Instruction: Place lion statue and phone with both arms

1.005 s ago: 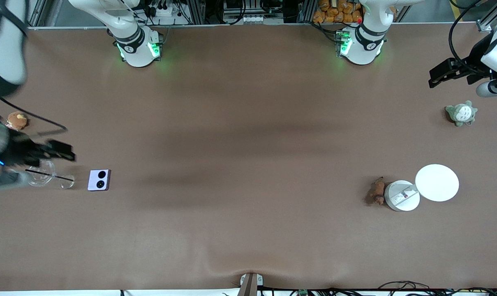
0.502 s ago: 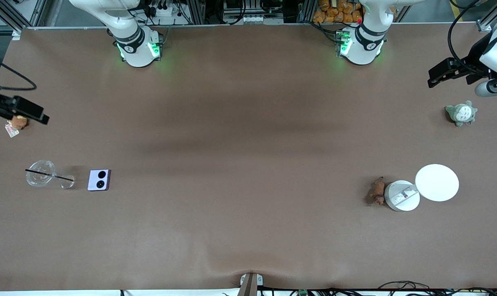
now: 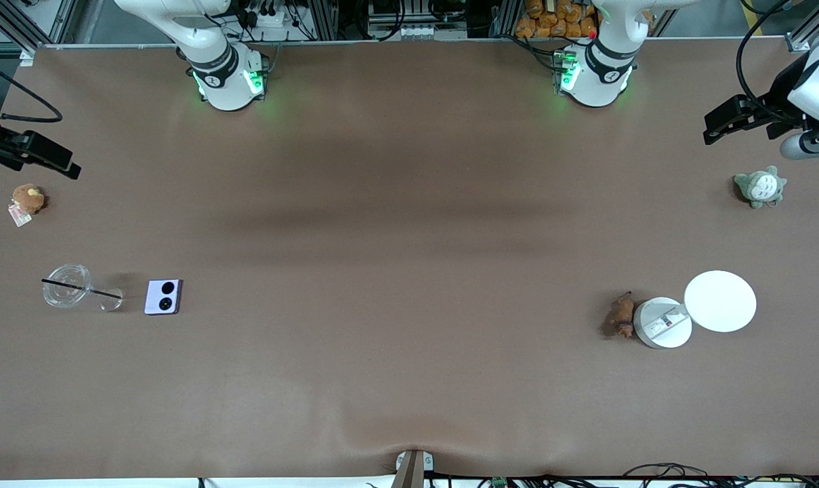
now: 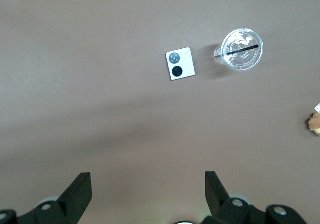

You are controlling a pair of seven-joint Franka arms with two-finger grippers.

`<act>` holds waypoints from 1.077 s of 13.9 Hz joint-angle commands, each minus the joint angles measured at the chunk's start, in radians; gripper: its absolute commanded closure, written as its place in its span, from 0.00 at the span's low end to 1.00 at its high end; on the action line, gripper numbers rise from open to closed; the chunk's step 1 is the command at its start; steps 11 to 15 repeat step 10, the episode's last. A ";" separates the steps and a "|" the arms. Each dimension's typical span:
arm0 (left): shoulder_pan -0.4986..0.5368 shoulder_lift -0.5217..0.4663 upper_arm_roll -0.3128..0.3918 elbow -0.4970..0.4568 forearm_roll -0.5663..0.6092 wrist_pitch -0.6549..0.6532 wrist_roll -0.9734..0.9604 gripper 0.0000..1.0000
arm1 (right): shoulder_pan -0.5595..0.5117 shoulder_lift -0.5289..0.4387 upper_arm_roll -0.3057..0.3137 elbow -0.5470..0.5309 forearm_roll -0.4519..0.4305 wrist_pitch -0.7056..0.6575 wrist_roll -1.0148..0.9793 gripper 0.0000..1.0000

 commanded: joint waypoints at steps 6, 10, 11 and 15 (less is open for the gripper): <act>0.011 -0.002 -0.010 0.064 -0.004 -0.012 -0.001 0.00 | -0.005 -0.031 0.004 -0.036 -0.009 0.033 -0.123 0.00; 0.011 -0.003 -0.008 0.079 -0.008 -0.042 -0.001 0.00 | -0.003 -0.031 0.002 -0.037 -0.009 0.033 -0.125 0.00; 0.011 -0.003 -0.008 0.079 -0.008 -0.042 -0.001 0.00 | -0.003 -0.031 0.002 -0.037 -0.009 0.033 -0.125 0.00; 0.011 -0.003 -0.008 0.079 -0.008 -0.042 -0.001 0.00 | -0.003 -0.031 0.002 -0.037 -0.009 0.033 -0.125 0.00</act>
